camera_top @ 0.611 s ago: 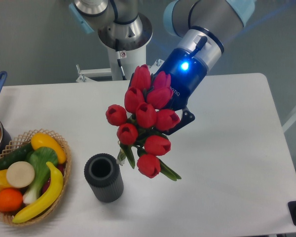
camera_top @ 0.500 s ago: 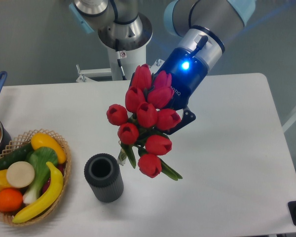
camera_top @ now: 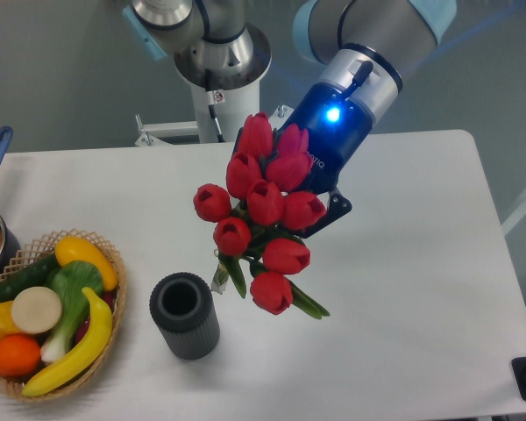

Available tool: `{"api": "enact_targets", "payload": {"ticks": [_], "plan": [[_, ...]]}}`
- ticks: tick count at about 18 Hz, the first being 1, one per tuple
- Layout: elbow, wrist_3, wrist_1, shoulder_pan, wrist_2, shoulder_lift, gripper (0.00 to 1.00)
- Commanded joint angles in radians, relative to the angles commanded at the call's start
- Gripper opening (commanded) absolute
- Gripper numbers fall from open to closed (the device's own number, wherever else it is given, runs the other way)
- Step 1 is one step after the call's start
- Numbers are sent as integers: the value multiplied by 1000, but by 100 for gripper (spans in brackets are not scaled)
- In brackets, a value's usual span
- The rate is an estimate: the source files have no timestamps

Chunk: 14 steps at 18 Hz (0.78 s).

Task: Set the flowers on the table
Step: 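Lift the held red tulip bunch up and away from the black vase, then carry the tulips across the table away from the fruit basket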

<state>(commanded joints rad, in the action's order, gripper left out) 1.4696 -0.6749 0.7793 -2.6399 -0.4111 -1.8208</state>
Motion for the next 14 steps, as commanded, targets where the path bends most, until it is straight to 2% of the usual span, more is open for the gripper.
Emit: {"api": "enact_targets", "payload": {"ticks": [8,10,14], "plan": [[5,-6,0,-11,-11,0,46],[5,-14,-3,-34,-14,-3,46],[28,-92,0,-72,-101,-3,46]]}}
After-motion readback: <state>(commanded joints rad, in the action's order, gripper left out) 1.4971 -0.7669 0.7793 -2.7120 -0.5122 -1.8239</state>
